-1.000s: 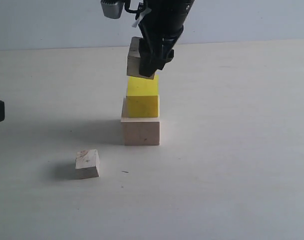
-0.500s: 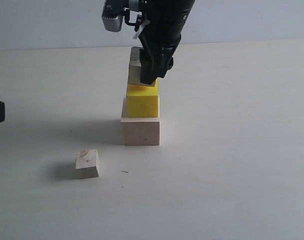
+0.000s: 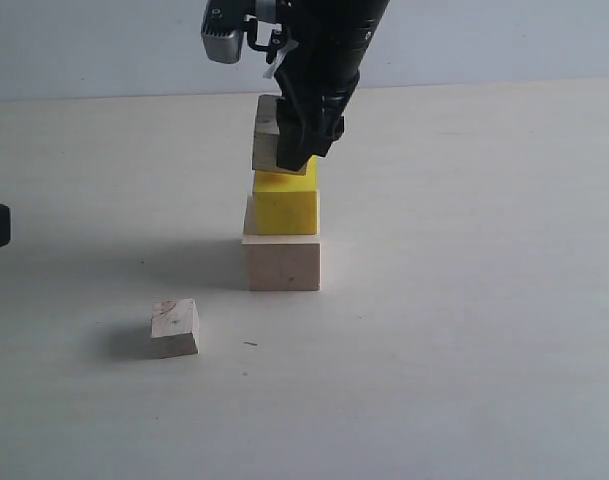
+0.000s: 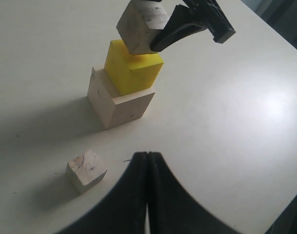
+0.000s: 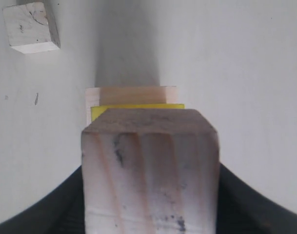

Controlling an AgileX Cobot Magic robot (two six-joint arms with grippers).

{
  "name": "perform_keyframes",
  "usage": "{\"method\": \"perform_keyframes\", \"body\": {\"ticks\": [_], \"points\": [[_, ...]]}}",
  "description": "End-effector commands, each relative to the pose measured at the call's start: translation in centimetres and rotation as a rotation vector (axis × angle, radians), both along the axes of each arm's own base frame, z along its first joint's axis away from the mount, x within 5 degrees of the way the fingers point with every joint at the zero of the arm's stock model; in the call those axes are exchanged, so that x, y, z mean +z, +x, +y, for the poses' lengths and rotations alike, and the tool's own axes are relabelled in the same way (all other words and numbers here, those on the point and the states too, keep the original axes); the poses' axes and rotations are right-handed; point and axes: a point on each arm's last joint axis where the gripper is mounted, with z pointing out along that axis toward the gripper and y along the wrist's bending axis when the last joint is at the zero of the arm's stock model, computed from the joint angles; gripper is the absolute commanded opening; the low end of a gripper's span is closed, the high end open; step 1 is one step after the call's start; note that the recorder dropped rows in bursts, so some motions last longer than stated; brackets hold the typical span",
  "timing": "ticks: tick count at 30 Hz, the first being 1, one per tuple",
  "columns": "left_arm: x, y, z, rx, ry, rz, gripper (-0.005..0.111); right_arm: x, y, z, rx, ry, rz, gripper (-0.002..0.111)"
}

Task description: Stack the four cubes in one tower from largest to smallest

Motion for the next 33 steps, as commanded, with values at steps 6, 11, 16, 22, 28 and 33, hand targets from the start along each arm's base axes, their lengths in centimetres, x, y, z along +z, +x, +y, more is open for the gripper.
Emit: {"method": "perform_keyframes", "body": {"ticks": [6, 11, 16, 22, 28, 33], "points": [[-0.05, -0.05, -0.02, -0.001, -0.005, 0.004, 0.0, 0.2, 0.07, 0.09, -0.019, 0.013, 0.003, 0.0], [-0.1, -0.13, -0.06, -0.009, -0.004, 0.012, 0.0, 0.17, 0.15, -0.04, -0.032, 0.0, -0.002, 0.0], [-0.1, -0.13, -0.06, -0.009, -0.004, 0.012, 0.0, 0.16, 0.16, -0.05, -0.05, 0.0, 0.003, 0.0], [-0.1, -0.13, -0.06, -0.009, -0.004, 0.012, 0.0, 0.16, 0.16, -0.05, -0.05, 0.0, 0.003, 0.0], [-0.1, -0.13, -0.06, -0.009, -0.004, 0.012, 0.0, 0.16, 0.16, -0.05, -0.05, 0.0, 0.003, 0.0], [-0.1, -0.13, -0.06, -0.009, -0.004, 0.012, 0.0, 0.54, 0.09, -0.2, -0.054, -0.003, -0.009, 0.0]]}}
